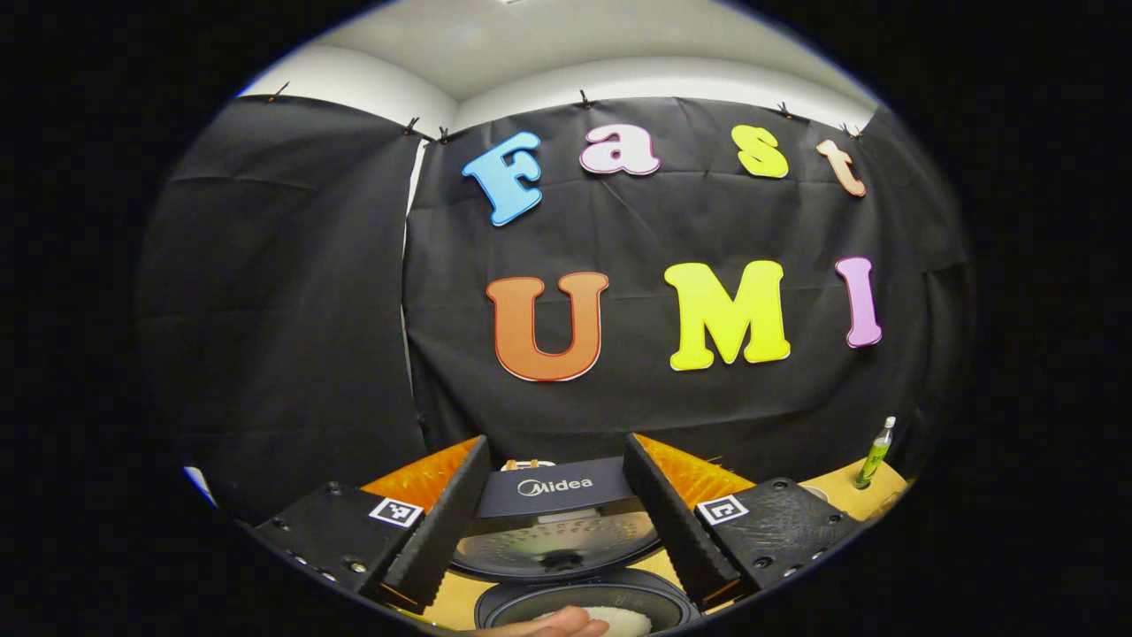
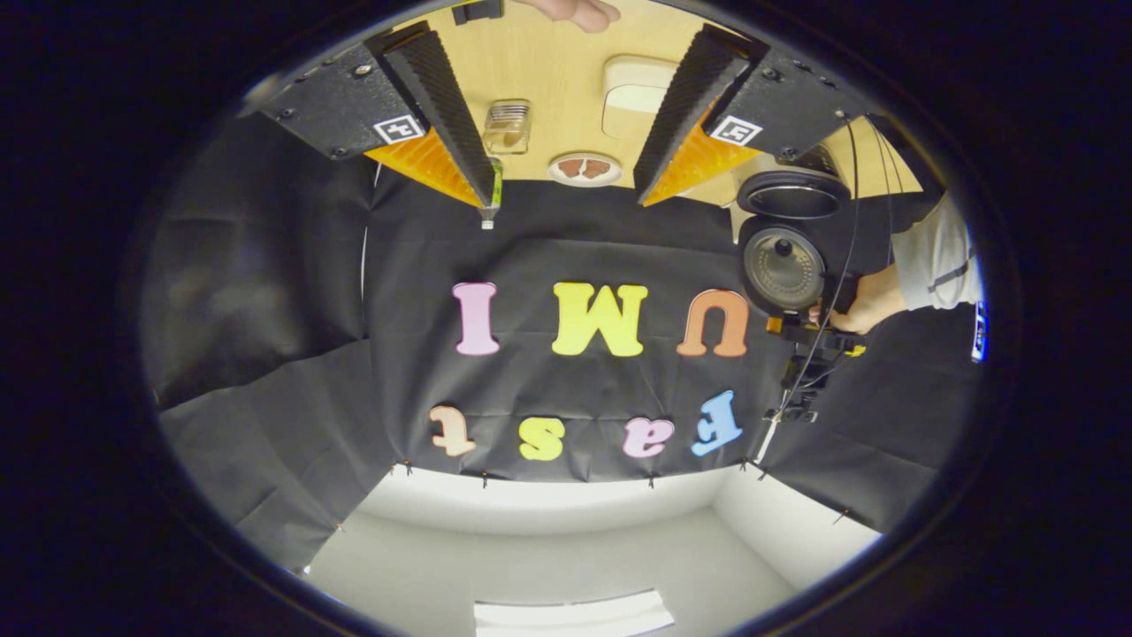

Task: Close the left gripper, press the button to open the rice cooker; take a wooden spoon from the chopstick holder with the right hand, scoop a spoonful of rice and pour it into the rice cooker, then put the wooden spoon back into the chopstick holder.

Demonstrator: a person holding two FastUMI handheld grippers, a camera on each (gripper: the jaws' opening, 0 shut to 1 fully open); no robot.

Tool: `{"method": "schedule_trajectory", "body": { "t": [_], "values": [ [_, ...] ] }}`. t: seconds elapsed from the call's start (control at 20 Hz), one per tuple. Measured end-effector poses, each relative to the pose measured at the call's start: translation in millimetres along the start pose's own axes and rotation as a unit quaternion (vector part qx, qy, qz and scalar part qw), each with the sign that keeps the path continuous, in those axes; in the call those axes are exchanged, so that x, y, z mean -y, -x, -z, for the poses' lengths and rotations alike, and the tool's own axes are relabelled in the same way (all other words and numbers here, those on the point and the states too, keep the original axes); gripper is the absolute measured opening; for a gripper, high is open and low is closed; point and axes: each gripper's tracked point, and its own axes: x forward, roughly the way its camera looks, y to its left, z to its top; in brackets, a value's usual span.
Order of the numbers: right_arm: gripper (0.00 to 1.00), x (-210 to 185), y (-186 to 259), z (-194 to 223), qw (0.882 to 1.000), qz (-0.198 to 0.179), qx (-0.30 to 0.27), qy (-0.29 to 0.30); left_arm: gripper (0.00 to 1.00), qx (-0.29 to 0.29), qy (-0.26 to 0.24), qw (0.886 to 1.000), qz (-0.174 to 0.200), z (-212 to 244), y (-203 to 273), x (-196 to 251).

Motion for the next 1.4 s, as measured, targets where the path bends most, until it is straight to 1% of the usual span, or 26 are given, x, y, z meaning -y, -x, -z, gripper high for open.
{"method": "schedule_trajectory", "body": {
  "t": [0.1, 0.2, 0.25, 0.35, 0.45, 0.55, 0.65, 0.75, 0.9, 0.95, 1.0, 1.15, 1.3, 1.4],
  "values": [
    [1.0, -3.1, -1.1, 0.9, 1.0, 0.0, -0.002, -0.007, 0.99, -0.003, -0.01, 1.0, -0.007, 0.2, -5.5, -2.1],
    [1.0, -11.5, 1.5, 1.2, 1.0, -0.008, -0.004, -0.016, 0.99, -0.016, 0.002, 1.0, -0.021, -1.3, -11.2, -3.3],
    [1.0, -15.0, 2.2, 1.4, 1.0, -0.014, -0.005, -0.019, 1.0, -0.018, 0.002, 1.0, -0.021, 0.0, -13.4, -2.4],
    [1.0, -20.1, 4.5, 0.8, 1.0, -0.02, -0.006, -0.014, 0.99, -0.025, 0.008, 1.0, -0.018, -0.3, -21.1, -1.6],
    [1.0, -19.5, 3.9, -0.2, 1.0, -0.015, -0.005, -0.006, 1.0, -0.03, 0.004, 0.999, -0.016, 1.3, -30.9, -3.0],
    [1.0, -22.6, 2.7, 1.4, 1.0, -0.01, -0.007, -0.007, 1.0, -0.029, 0.003, 1.0, -0.008, 2.8, -29.8, -3.4],
    [1.0, -28.4, 1.2, 7.1, 1.0, -0.012, -0.015, -0.006, 1.0, -0.032, 0.018, 0.999, -0.005, 2.8, -29.2, 0.4],
    [1.0, -29.6, 1.1, 8.7, 1.0, -0.01, -0.018, 0.002, 1.0, -0.035, 0.01, 0.999, -0.004, 2.3, -27.6, -1.6],
    [1.0, -30.7, 4.4, 4.5, 1.0, -0.001, -0.014, 0.008, 1.0, -0.045, 0.015, 0.999, -0.003, 5.4, -7.2, 5.7],
    [1.0, -33.1, 6.1, 3.1, 1.0, 0.0, -0.013, 0.01, 0.92, -0.049, 0.011, 0.999, -0.002, 10.7, 9.2, 7.6],
    [1.0, -34.3, 7.9, 2.5, 1.0, 0.003, -0.012, 0.016, 1.0, -0.05, 0.008, 0.999, -0.001, 12.2, 19.6, 8.6],
    [1.0, -34.9, 13.3, 0.1, 0.999, 0.017, -0.011, 0.035, 1.0, -0.053, 0.01, 0.999, 0.004, 17.8, 39.5, 14.3],
    [1.0, -40.4, 20.9, -3.9, 0.999, 0.017, -0.012, 0.04, 1.0, -0.074, 0.016, 0.997, 0.006, 32.7, 60.2, 22.0],
    [1.0, -40.4, 26.8, -9.1, 0.999, 0.018, -0.008, 0.045, 1.0, -0.092, 0.023, 0.995, 0.015, 44.1, 71.7, 29.2]
  ]
}}
